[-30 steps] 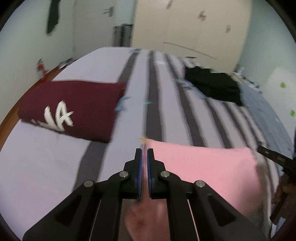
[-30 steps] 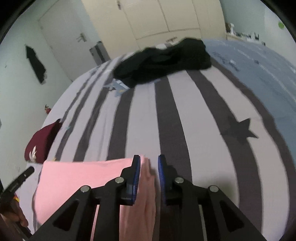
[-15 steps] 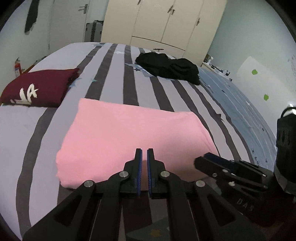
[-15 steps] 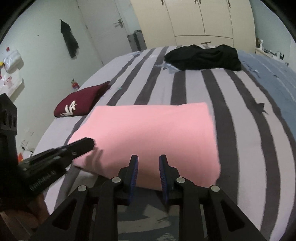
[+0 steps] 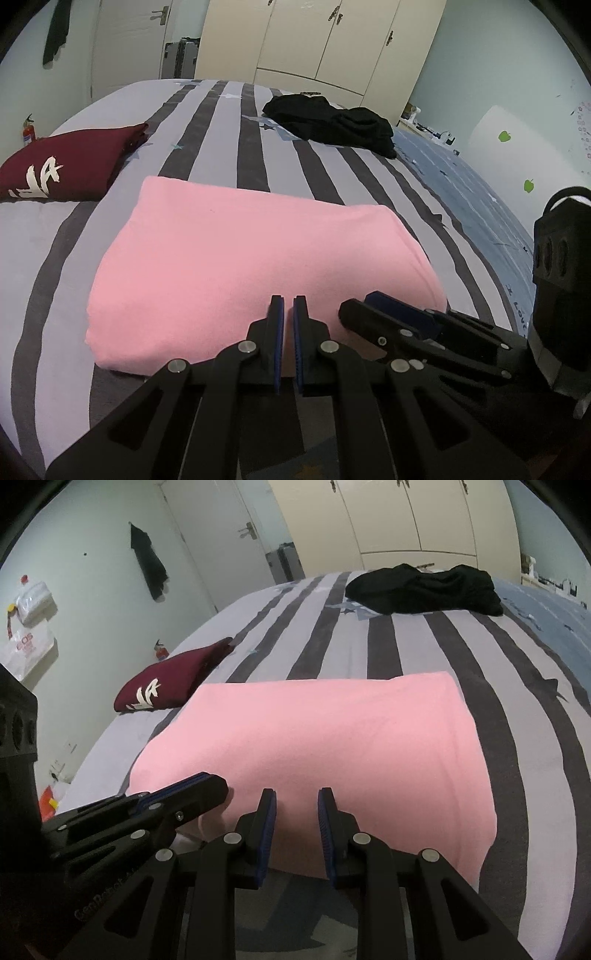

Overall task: Fold clothes
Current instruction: 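Smooth the folded pink T-shirt flat with both open grippers, then grasp the pink T-shirt end with the left gripper while the right gripper grasps it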

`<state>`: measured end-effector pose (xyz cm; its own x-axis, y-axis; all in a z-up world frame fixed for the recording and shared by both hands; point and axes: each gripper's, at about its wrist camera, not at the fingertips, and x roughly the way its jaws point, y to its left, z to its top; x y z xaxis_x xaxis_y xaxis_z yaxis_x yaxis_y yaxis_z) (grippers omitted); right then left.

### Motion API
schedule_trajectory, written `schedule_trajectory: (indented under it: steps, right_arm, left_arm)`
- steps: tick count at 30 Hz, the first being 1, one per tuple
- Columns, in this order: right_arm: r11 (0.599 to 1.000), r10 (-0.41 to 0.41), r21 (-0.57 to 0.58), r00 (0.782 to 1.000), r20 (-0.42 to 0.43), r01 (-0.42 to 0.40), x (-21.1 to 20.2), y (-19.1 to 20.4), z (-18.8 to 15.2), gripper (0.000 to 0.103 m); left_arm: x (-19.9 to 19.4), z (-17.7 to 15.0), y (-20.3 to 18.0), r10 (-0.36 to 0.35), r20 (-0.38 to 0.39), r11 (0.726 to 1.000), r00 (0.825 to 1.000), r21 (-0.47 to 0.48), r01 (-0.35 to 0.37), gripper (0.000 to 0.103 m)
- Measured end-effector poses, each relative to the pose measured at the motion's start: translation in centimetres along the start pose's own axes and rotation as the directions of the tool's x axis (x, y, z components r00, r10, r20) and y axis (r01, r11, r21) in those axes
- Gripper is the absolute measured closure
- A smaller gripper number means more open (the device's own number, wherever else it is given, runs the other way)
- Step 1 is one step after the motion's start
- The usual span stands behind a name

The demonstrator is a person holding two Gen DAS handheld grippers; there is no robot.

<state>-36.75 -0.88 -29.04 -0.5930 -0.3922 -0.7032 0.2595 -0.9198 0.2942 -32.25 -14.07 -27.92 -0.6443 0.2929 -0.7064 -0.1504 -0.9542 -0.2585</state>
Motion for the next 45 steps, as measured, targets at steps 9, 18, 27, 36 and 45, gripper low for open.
schedule_trajectory:
  steps: [9, 18, 27, 36, 45]
  right_arm:
    - [0.999, -0.052, -0.001, 0.998, -0.028, 0.052, 0.7, -1.2, -1.4, 0.092]
    - [0.992, -0.126, -0.019, 0.992, -0.011, 0.126, -1.4, -4.4, -1.1, 0.103]
    - [0.992, -0.123, 0.022, 0.992, -0.022, 0.123, -1.3, -6.1, -1.5, 0.103]
    - [0.987, -0.16, -0.006, 0.987, 0.014, 0.16, -2.8, -5.3, 0.1, 0.099]
    - [0.982, -0.185, 0.039, 0.983, -0.02, 0.185, -1.0, -8.3, -0.6, 0.098]
  left_arm:
    - [0.8, -1.5, 1.1, 0.025, -0.029, 0.999, 0.999, 0.042, -0.024, 0.101]
    - [-2.6, -0.7, 2.9, 0.076, 0.017, 0.993, 0.997, 0.094, -0.077, 0.101]
    - [-1.2, -2.1, 6.5, 0.135, 0.014, 0.991, 0.991, 0.025, -0.135, 0.101]
    - [-3.2, 0.3, 7.3, 0.188, 0.042, 0.982, 0.981, 0.005, -0.188, 0.101]
    - [-1.4, -0.1, 9.5, 0.224, -0.006, 0.974, 0.975, -0.036, -0.224, 0.095]
